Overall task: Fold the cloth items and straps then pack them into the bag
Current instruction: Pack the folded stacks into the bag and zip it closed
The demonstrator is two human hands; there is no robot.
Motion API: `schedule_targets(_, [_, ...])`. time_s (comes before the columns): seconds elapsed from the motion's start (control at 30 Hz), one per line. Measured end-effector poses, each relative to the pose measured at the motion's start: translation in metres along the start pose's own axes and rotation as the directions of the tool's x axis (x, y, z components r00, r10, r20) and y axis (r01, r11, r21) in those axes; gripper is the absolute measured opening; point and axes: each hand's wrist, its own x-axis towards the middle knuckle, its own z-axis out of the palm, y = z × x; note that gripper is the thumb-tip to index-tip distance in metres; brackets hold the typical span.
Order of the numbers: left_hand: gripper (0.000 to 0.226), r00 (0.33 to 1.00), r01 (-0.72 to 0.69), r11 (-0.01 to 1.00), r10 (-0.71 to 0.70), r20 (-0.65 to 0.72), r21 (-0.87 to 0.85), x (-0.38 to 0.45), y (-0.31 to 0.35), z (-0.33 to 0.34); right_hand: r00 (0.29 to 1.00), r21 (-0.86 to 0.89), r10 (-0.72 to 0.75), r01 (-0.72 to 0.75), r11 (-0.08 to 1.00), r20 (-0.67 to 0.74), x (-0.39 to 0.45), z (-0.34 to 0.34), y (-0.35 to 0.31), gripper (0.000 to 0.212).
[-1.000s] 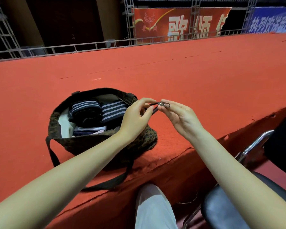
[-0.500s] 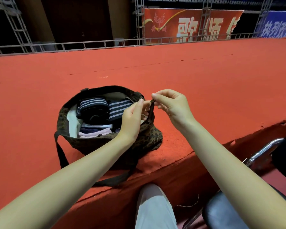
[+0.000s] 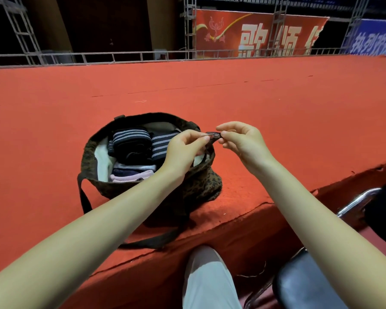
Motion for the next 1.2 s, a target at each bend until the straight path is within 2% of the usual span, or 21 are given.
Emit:
schedule_targets(0.13, [0.019,0.997,0.057,0.995,-0.061,0.044,0.088,0.006,0.01,0.009,0.998,-0.027,0.032,-0.034,0.999,-0.062,0.002,-0.008,-0.002,0.03])
schedule_targets(0.3, [0.025,0.999,0.034,0.919,-0.045,0.02,0.394,0.021,0.021,-0.013,0.983,0.012,0.108,-0.108,0.994,-0.148,-0.001,-0.023,-0.008,0.033])
schedule_targets(0.4, [0.03,0.999,0.035,0.856,-0.038,-0.004,0.516,0.023,0.016,-0.041,0.976,-0.095,0.121,-0.14,0.986,-0.183,0.001,-0.019,0.0,0.034])
schedule_targets(0.47, [0.03,0.999,0.031,0.829,-0.023,-0.022,0.558,0.022,0.013,-0.054,0.974,-0.144,0.124,-0.152,0.978,-0.187,0.003,-0.011,0.007,0.036])
schedule_targets(0.63, [0.029,0.995,-0.002,0.736,0.066,-0.069,0.677,0.029,0.016,-0.081,0.959,-0.009,0.129,-0.135,0.991,-0.253,0.016,-0.003,0.003,0.039])
schedule_targets(0.7, [0.029,0.995,0.0,0.699,0.072,-0.07,0.715,0.036,0.017,-0.087,0.954,-0.006,0.103,-0.109,0.994,-0.28,0.024,-0.004,-0.003,0.039])
schedule_targets(0.83, [0.026,0.991,0.07,0.634,0.046,-0.128,0.77,0.054,0.019,-0.099,0.931,-0.021,0.086,-0.1,0.995,-0.355,0.038,-0.013,-0.009,0.04])
schedule_targets(0.97, [0.022,0.983,0.143,0.583,0.013,-0.185,0.8,0.066,0.006,-0.129,0.881,0.035,0.18,-0.184,0.982,-0.438,0.045,-0.026,0.004,0.039])
schedule_targets(1.03, [0.022,0.974,0.18,0.609,0.0,-0.227,0.772,0.071,0.001,-0.136,0.895,-0.07,0.158,-0.205,0.976,-0.417,0.045,-0.022,0.012,0.039])
schedule_targets(1.1, [0.017,0.966,0.209,0.665,-0.028,-0.256,0.717,0.073,-0.002,-0.136,0.931,-0.331,0.055,-0.183,0.926,-0.361,0.042,-0.013,0.016,0.036])
schedule_targets(1.17, [0.013,0.972,0.206,0.688,-0.059,-0.229,0.696,0.074,-0.004,-0.136,0.953,-0.584,-0.083,-0.109,0.805,-0.292,0.041,-0.006,0.018,0.031])
schedule_targets(1.2, [0.013,0.977,0.196,0.666,-0.068,-0.203,0.719,0.073,-0.005,-0.135,0.957,-0.681,-0.149,-0.064,0.73,-0.25,0.04,-0.002,0.019,0.029])
